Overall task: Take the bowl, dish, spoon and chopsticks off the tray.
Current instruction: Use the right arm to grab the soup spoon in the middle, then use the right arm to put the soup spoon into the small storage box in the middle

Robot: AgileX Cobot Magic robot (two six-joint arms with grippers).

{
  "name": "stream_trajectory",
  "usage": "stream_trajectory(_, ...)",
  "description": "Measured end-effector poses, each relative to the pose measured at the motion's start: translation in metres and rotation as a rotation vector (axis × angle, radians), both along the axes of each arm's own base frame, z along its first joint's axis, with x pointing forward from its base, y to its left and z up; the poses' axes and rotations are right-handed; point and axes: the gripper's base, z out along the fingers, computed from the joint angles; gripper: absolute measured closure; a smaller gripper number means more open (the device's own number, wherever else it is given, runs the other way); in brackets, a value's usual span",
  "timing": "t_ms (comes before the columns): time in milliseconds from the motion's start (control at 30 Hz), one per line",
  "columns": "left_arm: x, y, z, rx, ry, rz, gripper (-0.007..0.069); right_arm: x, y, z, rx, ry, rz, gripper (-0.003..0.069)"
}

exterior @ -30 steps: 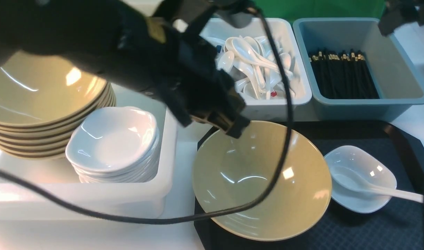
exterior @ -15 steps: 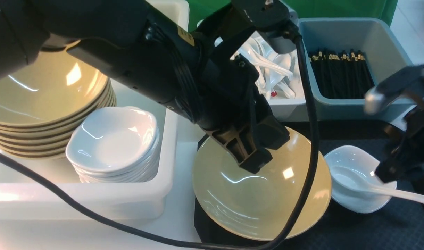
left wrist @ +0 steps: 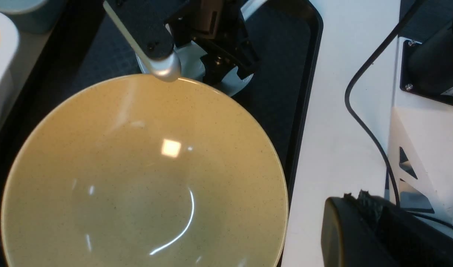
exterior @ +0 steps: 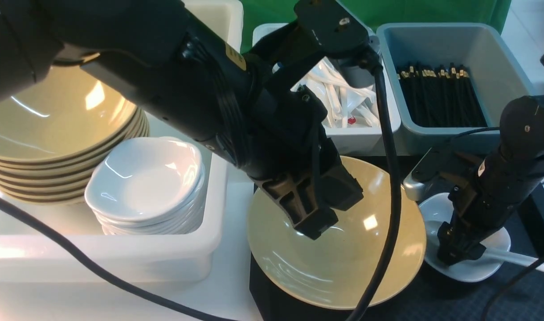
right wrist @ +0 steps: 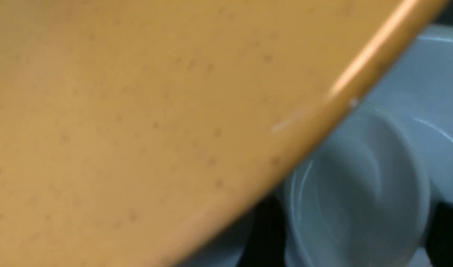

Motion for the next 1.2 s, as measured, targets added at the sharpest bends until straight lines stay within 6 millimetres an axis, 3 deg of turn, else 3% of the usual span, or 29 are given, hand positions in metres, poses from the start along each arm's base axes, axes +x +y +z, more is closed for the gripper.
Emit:
stream_trajectory(67,0.000,0.000,0.000,0.000,0.000,0.000,0.0636,0.002,0.000,0.001,-0.002,-0.002,-0.009,0.0141)
stream_trajectory(133,0.000,0.000,0.000,0.000,0.000,0.000,0.0636,0.008,0.001,0.002,-0.009,0.010,-0.020,0.0256)
stream_trajectory(333,0.000,0.001,-0.001,0.012,-0.006,0.000,0.0636,0.018,0.003,0.019,-0.020,0.057,-0.039,0.0272)
stream_trajectory(600,-0.010,0.034,-0.005,0.184,-0.032,0.165,0.0636,0.029,0.001,0.107,0.000,-0.148,-0.151,0.0272)
stream_trajectory(633,-0.017,0.044,-0.007,0.197,-0.043,0.213,0.0636,0.035,0.006,0.133,0.037,-0.234,-0.153,0.0272)
stream_trajectory(767,-0.034,0.065,-0.027,0.205,-0.030,0.301,0.0636,0.055,0.032,0.186,0.210,-0.470,-0.149,0.0272)
stream_trajectory(900,-0.046,0.076,-0.048,0.188,0.019,0.382,0.0636,0.090,0.065,0.217,0.461,-0.739,-0.194,0.0272)
stream_trajectory(1000,-0.049,0.078,-0.055,0.193,0.058,0.418,0.0636,0.114,0.079,0.216,0.561,-0.850,-0.242,0.0272)
stream_trajectory(1033,-0.050,0.079,-0.057,0.192,0.083,0.441,0.0636,0.134,0.086,0.208,0.597,-0.907,-0.264,0.0272)
stream_trajectory(1067,-0.050,0.079,-0.057,0.191,0.086,0.444,0.0636,0.137,0.086,0.207,0.605,-0.921,-0.269,0.0272)
stream_trajectory(1167,-0.052,0.077,-0.057,0.170,0.141,0.463,0.0636,0.176,0.098,0.168,0.629,-0.943,-0.305,0.0263)
stream_trajectory(1200,-0.052,0.077,-0.057,0.169,0.142,0.464,0.0636,0.176,0.098,0.170,0.634,-0.947,-0.308,0.0263)
